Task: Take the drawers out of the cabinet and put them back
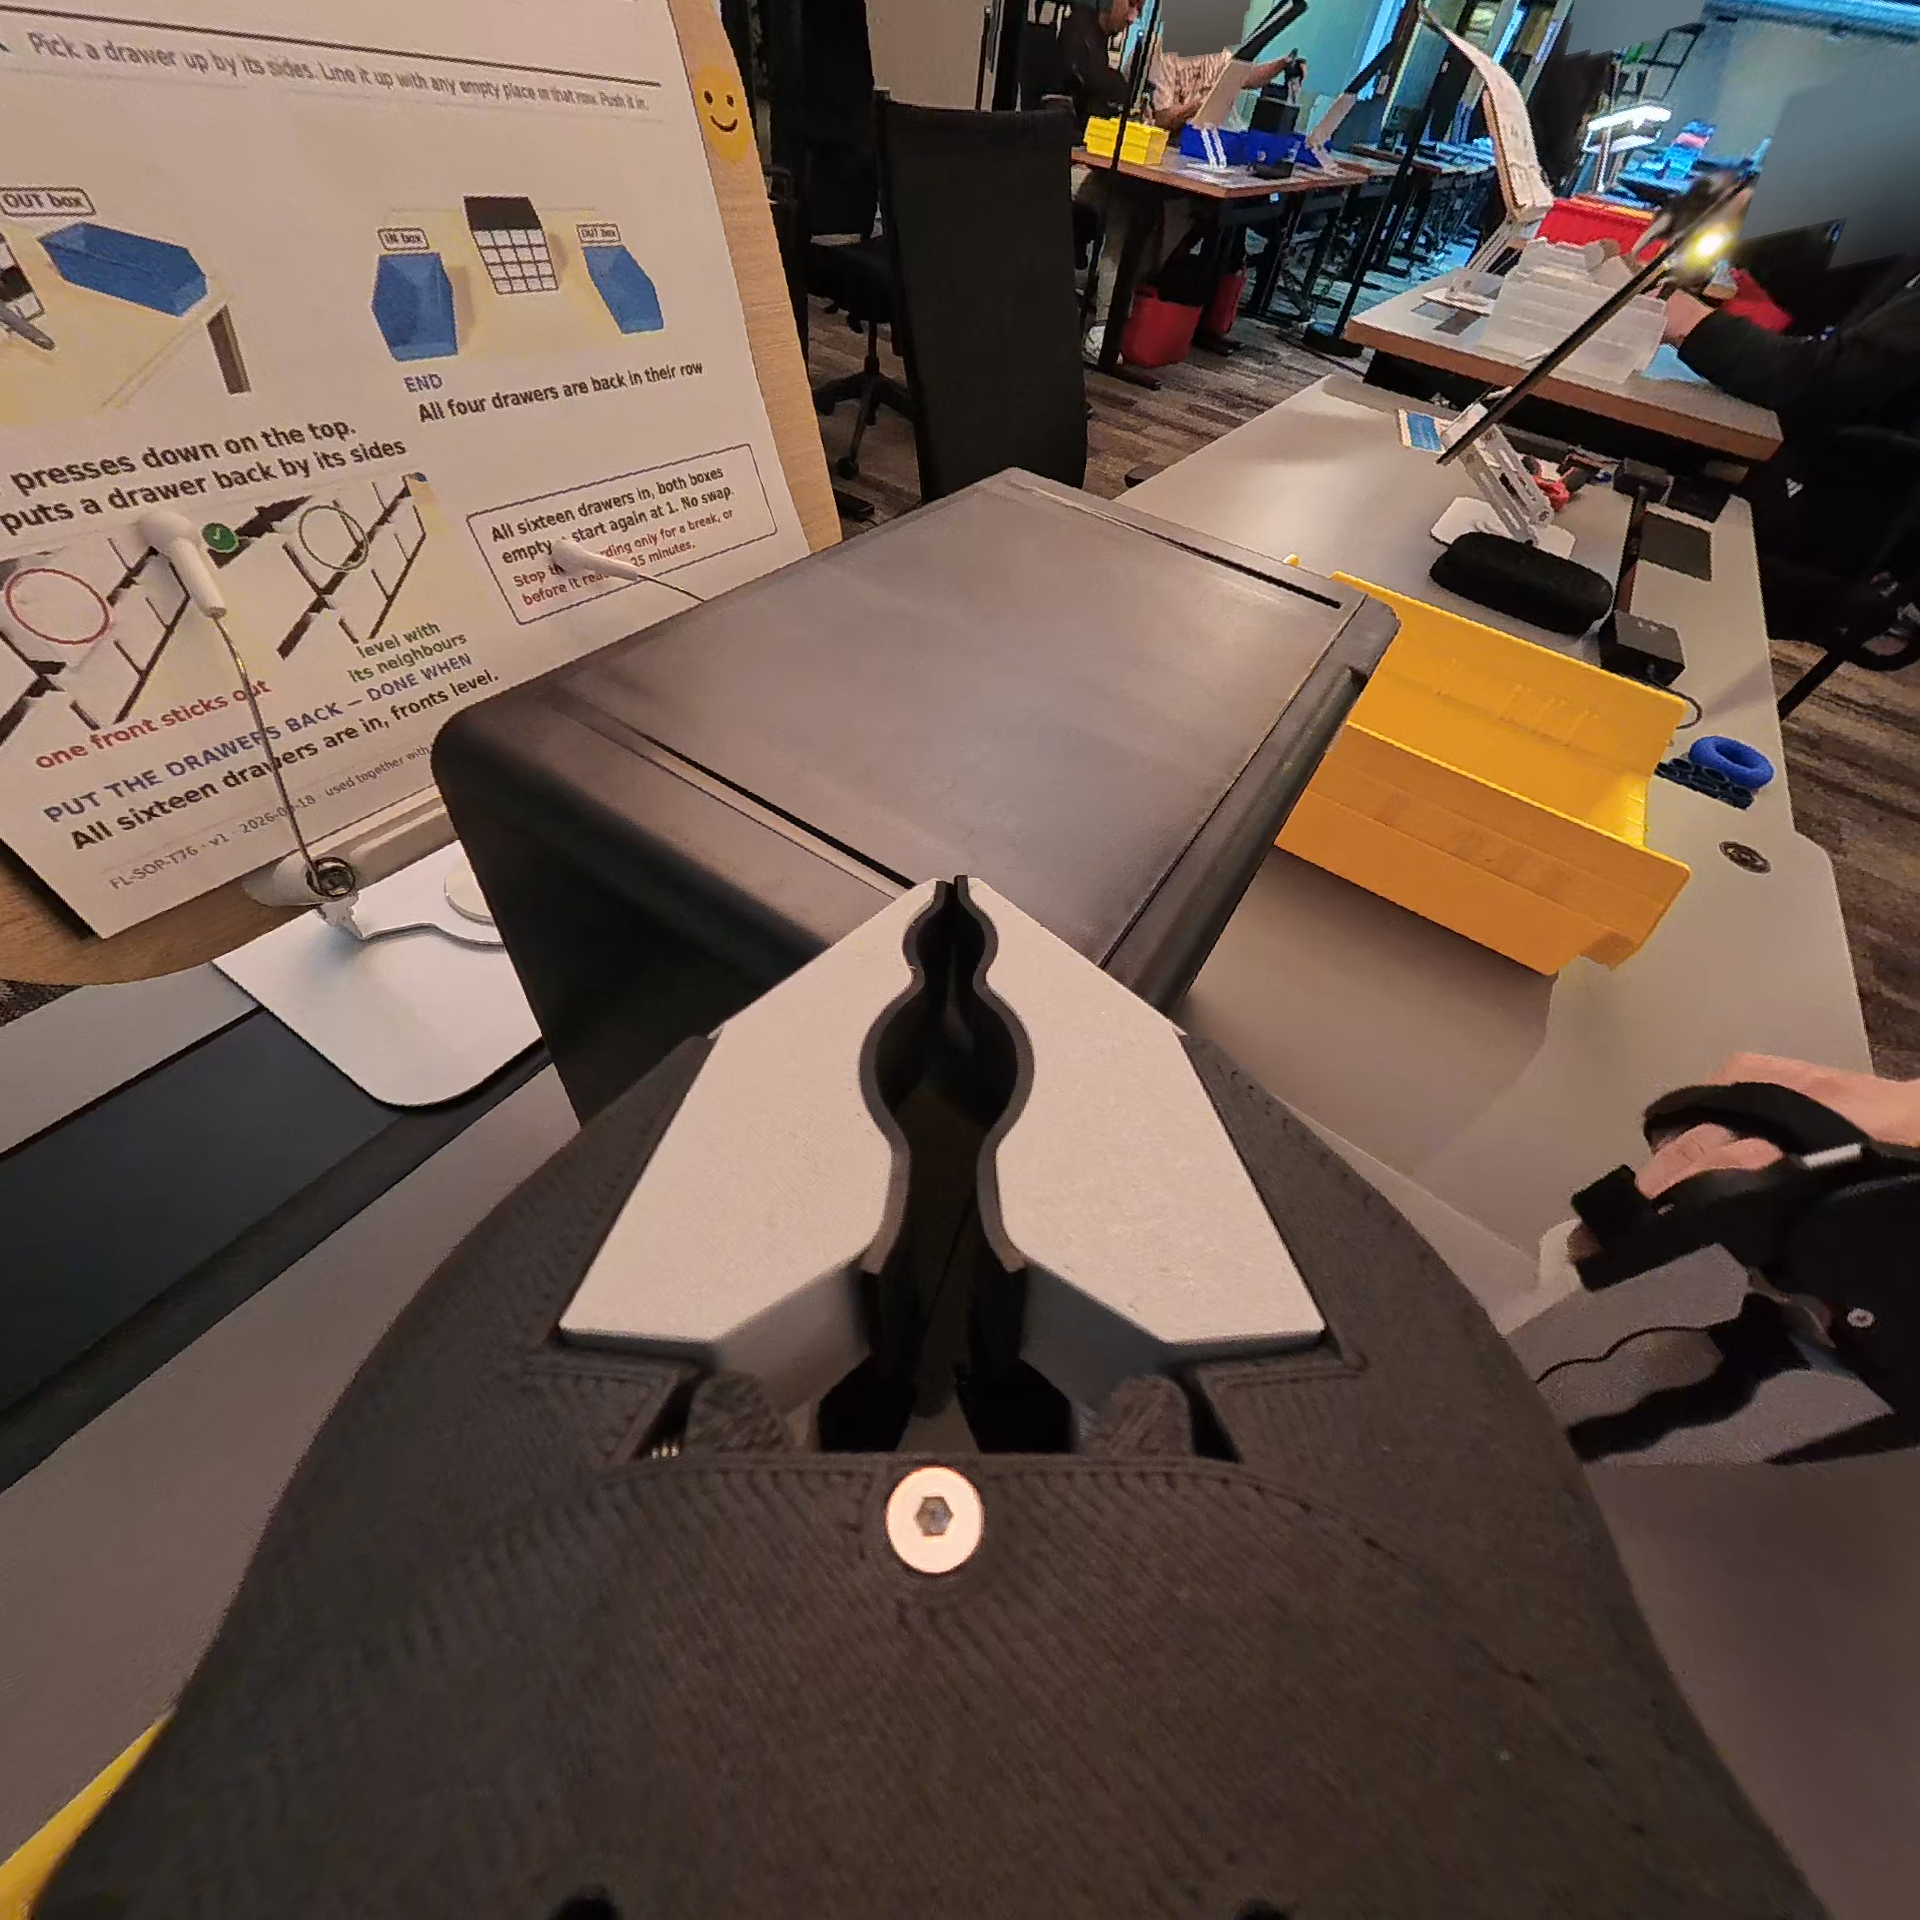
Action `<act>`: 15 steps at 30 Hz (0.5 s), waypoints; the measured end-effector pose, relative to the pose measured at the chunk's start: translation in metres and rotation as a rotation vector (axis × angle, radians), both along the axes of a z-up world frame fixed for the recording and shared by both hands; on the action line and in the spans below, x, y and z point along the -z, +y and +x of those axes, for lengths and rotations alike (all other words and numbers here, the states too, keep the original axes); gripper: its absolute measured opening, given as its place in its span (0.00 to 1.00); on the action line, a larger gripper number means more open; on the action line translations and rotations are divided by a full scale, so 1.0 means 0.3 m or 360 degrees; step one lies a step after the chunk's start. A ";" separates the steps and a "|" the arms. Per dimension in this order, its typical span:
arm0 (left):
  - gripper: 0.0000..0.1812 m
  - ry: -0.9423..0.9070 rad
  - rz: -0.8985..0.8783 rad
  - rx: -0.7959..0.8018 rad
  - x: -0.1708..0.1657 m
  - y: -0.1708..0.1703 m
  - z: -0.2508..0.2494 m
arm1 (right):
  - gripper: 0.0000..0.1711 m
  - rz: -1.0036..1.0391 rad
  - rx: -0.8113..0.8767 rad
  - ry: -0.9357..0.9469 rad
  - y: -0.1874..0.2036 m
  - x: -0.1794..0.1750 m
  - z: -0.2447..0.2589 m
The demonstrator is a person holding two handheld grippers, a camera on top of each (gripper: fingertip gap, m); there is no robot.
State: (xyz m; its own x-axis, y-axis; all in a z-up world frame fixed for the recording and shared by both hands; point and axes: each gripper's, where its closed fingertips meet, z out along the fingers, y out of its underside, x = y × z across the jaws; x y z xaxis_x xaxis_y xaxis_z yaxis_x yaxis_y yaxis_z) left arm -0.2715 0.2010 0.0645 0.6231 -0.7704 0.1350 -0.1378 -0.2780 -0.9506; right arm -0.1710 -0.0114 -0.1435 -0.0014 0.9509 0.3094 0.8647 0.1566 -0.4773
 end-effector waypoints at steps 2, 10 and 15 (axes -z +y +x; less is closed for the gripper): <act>0.00 0.0000 -0.0026 0.0020 -0.001 -0.013 0.001 | 0.26 -0.0041 -0.0010 0.0167 -0.013 -0.076 -0.010; 0.24 -0.0005 0.0039 -0.0199 -0.090 -0.075 -0.088 | 0.26 0.0657 0.0644 0.1125 0.437 -0.627 0.235; 0.23 0.0322 0.0036 -0.0236 -0.033 -0.123 -0.102 | 0.27 0.0901 0.1074 0.1199 0.666 -0.641 0.457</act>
